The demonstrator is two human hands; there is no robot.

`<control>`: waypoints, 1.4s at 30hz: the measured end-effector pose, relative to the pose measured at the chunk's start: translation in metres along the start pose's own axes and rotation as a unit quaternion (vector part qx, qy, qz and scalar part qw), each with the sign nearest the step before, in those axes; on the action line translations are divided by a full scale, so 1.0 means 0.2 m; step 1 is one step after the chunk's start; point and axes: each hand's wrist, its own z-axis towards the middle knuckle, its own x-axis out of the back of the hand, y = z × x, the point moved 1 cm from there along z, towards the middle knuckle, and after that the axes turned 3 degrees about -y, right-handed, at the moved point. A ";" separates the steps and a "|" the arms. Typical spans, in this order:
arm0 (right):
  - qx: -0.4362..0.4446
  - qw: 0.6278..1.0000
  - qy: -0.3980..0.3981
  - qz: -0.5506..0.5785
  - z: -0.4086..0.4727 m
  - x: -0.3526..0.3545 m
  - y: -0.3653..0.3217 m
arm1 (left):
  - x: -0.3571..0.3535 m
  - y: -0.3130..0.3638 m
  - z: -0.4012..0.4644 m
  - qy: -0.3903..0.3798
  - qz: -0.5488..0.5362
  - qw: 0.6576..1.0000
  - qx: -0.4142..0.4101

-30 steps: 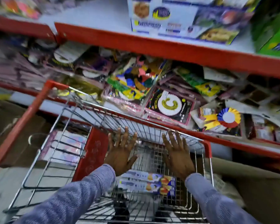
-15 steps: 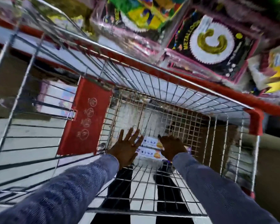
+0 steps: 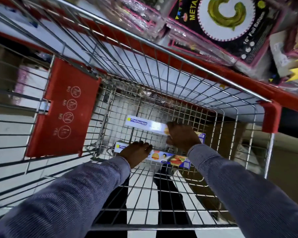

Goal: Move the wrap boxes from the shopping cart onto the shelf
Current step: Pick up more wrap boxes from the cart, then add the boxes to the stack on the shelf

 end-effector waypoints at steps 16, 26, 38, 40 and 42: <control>0.057 0.953 0.293 0.052 -0.77 1.31 -0.08 | 1.14 0.05 -0.80 0.235 -0.065 0.969 0.039; 0.066 0.922 0.382 -0.004 -1.29 2.25 -0.06 | 2.23 0.13 -1.26 0.343 -0.015 0.939 0.007; 0.004 0.881 0.474 0.014 -1.53 2.97 0.26 | 3.11 0.29 -1.37 0.370 0.011 0.929 -0.025; 0.007 0.881 0.472 0.036 -1.50 3.02 0.33 | 3.18 0.28 -1.34 0.365 0.012 0.930 -0.028; -0.001 0.889 0.454 0.057 -1.44 3.06 0.38 | 3.24 0.26 -1.29 0.363 0.013 0.931 -0.030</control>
